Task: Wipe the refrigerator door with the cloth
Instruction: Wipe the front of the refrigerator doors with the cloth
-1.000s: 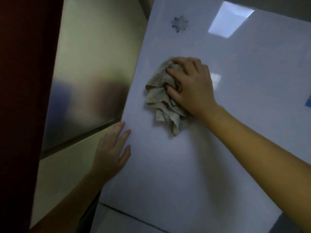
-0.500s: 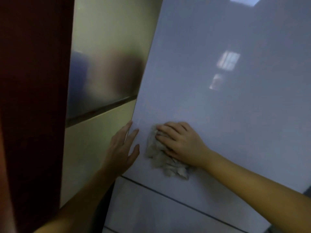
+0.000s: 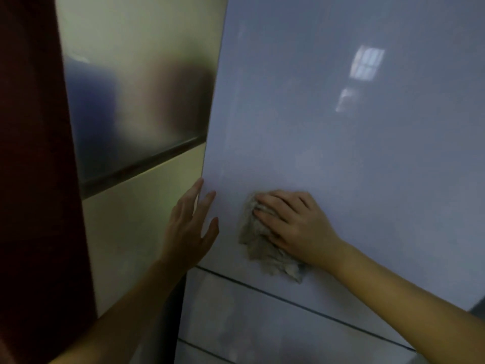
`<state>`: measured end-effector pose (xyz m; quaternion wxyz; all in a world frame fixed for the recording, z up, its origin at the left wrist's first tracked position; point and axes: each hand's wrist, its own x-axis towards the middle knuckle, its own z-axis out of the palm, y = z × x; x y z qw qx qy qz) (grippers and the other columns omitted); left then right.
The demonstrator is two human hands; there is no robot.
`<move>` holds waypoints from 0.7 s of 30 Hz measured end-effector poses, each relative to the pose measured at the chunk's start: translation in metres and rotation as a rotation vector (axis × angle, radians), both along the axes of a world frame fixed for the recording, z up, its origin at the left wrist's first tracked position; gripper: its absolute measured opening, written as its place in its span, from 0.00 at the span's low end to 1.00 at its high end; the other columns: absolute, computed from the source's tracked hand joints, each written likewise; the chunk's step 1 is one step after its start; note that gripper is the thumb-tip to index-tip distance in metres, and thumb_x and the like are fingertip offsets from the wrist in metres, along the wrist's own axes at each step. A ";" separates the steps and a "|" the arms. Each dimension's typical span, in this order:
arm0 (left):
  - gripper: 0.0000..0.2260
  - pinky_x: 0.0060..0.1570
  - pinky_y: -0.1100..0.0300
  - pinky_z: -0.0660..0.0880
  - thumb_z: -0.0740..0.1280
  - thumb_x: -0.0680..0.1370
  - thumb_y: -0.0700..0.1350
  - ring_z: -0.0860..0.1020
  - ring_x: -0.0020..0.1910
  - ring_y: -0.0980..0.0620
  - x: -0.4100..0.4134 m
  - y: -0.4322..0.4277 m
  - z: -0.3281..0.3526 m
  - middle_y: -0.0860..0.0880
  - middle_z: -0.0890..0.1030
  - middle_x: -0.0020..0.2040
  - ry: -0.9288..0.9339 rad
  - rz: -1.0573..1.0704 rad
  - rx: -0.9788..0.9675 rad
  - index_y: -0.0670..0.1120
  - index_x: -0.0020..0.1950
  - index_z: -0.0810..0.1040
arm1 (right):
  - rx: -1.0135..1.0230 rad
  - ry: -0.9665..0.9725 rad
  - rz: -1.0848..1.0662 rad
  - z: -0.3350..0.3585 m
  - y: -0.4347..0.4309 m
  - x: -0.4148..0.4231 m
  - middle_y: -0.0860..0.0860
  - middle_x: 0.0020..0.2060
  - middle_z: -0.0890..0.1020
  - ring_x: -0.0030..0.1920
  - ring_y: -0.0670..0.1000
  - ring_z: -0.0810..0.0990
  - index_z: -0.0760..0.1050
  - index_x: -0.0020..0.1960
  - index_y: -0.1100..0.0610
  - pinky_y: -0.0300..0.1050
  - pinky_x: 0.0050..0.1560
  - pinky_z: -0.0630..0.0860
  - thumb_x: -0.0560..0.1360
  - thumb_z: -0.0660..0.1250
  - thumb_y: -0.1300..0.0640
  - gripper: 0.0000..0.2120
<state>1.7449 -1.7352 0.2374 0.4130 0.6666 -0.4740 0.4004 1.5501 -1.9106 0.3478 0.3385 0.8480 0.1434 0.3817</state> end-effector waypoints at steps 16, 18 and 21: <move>0.27 0.66 0.47 0.76 0.49 0.85 0.56 0.75 0.70 0.46 0.008 0.003 -0.043 0.41 0.75 0.72 0.182 -0.181 -0.139 0.39 0.72 0.74 | 0.054 -0.195 -0.070 -0.081 0.038 0.060 0.55 0.66 0.80 0.62 0.59 0.76 0.81 0.63 0.55 0.53 0.56 0.71 0.76 0.68 0.47 0.19; 0.28 0.67 0.48 0.76 0.48 0.85 0.57 0.75 0.70 0.47 0.007 0.000 -0.047 0.42 0.74 0.73 0.168 -0.199 -0.155 0.40 0.72 0.74 | 0.026 -0.126 -0.038 -0.117 0.042 0.064 0.55 0.65 0.80 0.62 0.58 0.77 0.81 0.62 0.55 0.53 0.54 0.74 0.79 0.64 0.48 0.16; 0.26 0.66 0.49 0.75 0.51 0.85 0.56 0.73 0.71 0.45 0.008 -0.004 -0.051 0.41 0.70 0.76 0.095 -0.165 -0.140 0.41 0.73 0.73 | -0.015 -0.076 -0.017 -0.139 0.039 0.060 0.54 0.65 0.81 0.61 0.58 0.79 0.81 0.61 0.54 0.52 0.53 0.74 0.81 0.61 0.49 0.16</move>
